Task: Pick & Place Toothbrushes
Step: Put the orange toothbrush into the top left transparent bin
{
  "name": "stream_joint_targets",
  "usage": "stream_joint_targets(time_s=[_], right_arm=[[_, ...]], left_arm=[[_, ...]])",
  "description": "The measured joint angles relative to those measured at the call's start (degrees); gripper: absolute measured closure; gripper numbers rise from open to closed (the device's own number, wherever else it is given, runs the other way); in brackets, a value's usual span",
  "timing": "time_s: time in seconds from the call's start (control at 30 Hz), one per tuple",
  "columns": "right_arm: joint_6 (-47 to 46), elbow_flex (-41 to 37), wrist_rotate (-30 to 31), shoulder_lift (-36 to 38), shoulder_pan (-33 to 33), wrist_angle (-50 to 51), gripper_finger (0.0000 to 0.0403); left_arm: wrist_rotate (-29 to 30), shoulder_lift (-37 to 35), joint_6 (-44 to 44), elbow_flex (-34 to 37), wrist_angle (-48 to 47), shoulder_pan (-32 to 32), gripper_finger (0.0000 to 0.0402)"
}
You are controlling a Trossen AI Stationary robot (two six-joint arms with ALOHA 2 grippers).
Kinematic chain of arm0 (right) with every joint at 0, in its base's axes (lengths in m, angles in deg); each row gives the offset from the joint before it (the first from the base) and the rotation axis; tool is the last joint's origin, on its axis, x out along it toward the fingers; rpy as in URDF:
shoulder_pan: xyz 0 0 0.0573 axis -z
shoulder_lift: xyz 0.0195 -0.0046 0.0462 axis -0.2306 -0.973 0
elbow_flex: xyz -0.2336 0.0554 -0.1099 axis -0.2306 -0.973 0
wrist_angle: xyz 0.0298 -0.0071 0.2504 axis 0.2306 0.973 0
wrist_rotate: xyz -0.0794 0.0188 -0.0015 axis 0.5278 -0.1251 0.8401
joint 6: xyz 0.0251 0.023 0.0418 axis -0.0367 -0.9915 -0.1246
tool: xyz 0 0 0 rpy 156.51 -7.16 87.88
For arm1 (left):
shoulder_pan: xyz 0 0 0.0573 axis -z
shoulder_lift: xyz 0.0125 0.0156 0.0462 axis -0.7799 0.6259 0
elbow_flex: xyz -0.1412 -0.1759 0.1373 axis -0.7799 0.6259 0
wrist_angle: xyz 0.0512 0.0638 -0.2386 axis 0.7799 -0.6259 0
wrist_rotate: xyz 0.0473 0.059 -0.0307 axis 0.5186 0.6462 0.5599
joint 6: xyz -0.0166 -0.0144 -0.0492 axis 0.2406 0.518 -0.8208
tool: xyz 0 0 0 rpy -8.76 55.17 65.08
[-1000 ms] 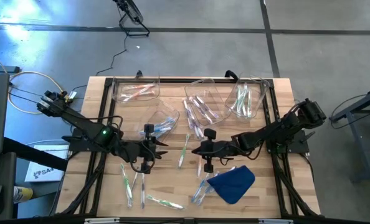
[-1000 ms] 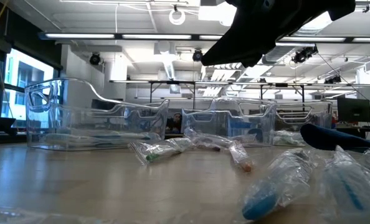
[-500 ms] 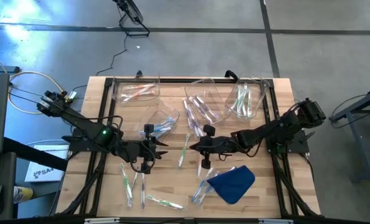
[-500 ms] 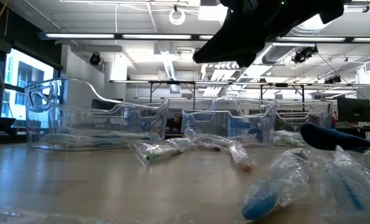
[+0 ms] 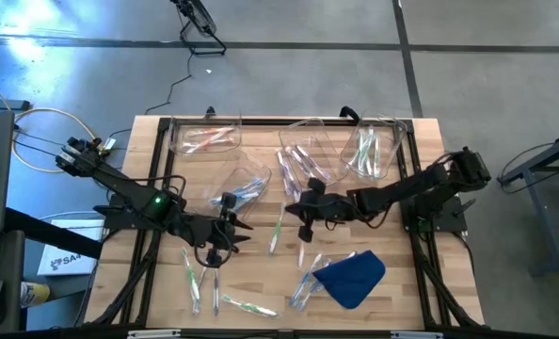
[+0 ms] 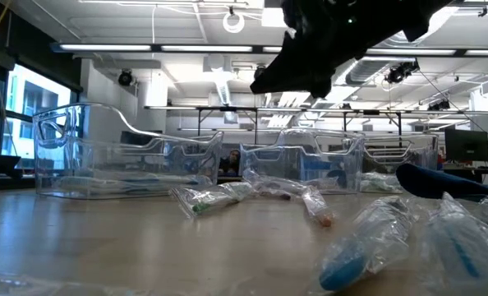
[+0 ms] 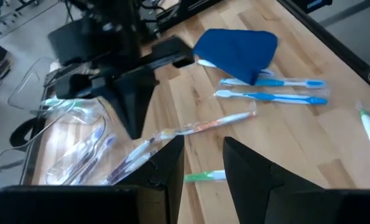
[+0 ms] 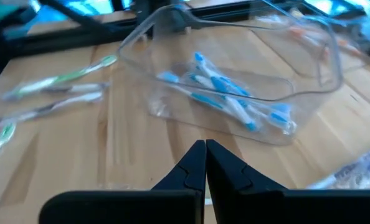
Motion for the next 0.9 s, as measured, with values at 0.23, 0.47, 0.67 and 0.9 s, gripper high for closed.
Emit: stream_joint_targets(time_s=[0.23, 0.47, 0.67, 0.9], right_arm=[[-4.3, 0.0, -0.1, 0.0, 3.7, -0.8, 0.0399], [2.2, 0.0, -0.2, 0.0, 5.5, -2.6, 0.0399], [3.8, 0.0, -1.3, 0.0, 5.3, -2.8, 0.0399], [3.8, 0.0, -14.1, 0.0, 4.6, -4.6, 0.0399]], left_arm=[[0.7, 0.0, 0.6, -0.4, 1.7, 0.0, 0.0295], [1.3, -0.1, 4.6, -1.3, 2.8, 0.0, 0.0295], [1.3, -0.1, 6.5, -1.3, 2.8, 0.0, 0.0295], [4.9, -0.1, 4.5, -1.3, 3.7, 0.0, 0.0295]])
